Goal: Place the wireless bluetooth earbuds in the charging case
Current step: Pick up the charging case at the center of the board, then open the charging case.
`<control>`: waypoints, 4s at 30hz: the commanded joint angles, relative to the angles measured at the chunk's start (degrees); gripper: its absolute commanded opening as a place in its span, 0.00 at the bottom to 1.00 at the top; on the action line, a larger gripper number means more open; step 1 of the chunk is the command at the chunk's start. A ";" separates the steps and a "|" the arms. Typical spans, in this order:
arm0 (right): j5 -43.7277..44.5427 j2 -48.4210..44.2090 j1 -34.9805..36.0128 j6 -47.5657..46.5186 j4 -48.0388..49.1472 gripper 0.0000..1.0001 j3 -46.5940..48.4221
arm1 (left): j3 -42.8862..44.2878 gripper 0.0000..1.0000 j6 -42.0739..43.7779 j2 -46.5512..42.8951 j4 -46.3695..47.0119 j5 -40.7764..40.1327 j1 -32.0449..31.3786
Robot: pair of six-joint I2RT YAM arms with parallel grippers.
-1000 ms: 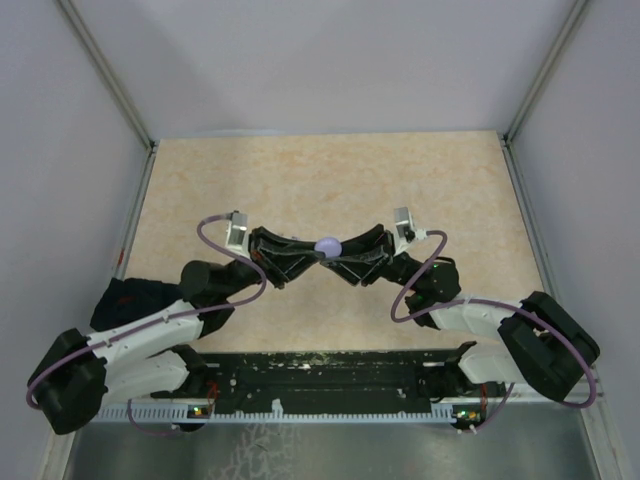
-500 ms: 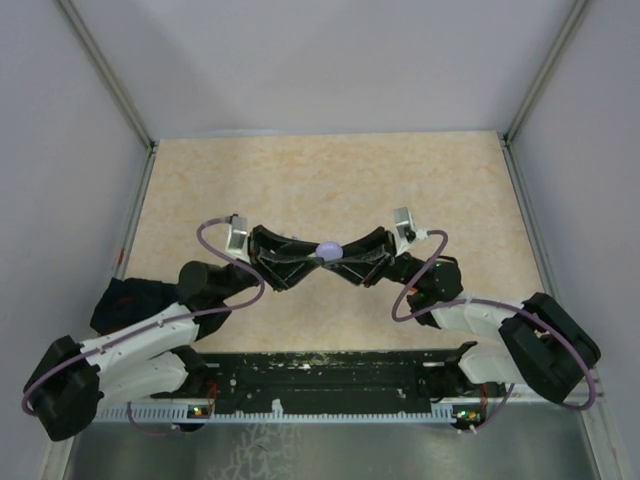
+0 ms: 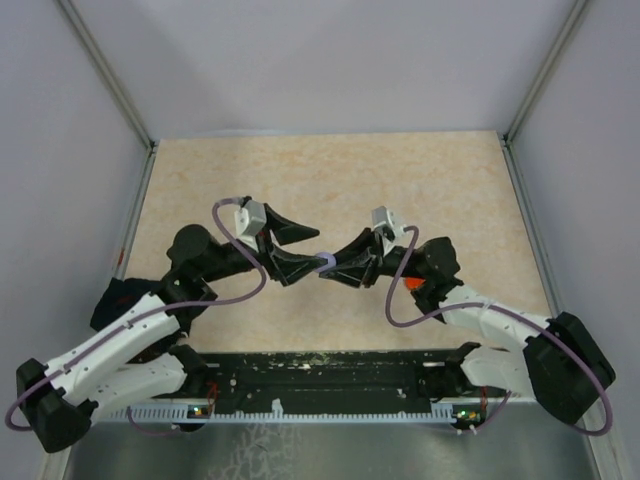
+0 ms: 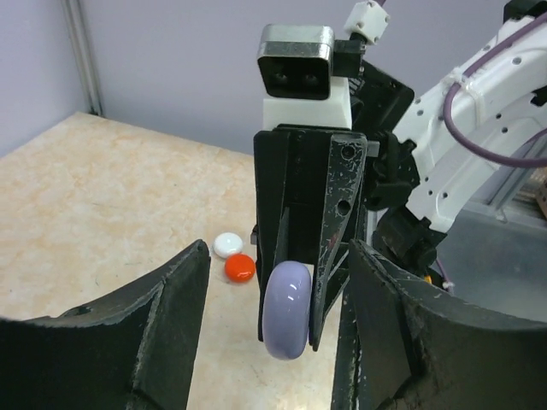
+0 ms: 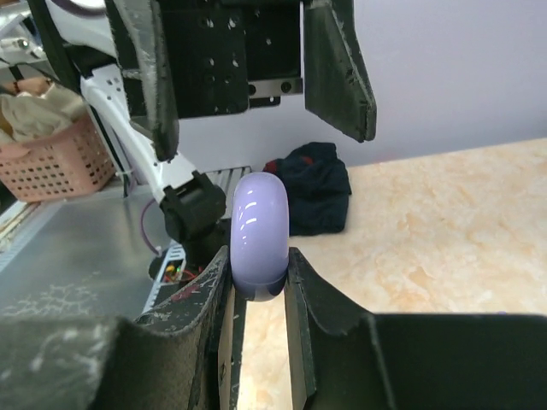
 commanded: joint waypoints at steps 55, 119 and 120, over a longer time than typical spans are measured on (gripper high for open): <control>-1.44 -0.79 -0.38 -5.32 -3.91 0.42 3.98 | 3.23 0.00 2.39 4.48 -6.97 19.25 7.13; -4.77 -3.02 -0.34 -14.01 -8.06 0.00 1.85 | 4.66 0.66 3.90 6.04 -12.63 12.10 9.95; -4.78 -3.10 -0.39 -14.45 -8.18 0.00 1.60 | 4.52 0.66 3.37 5.96 -12.04 12.32 10.09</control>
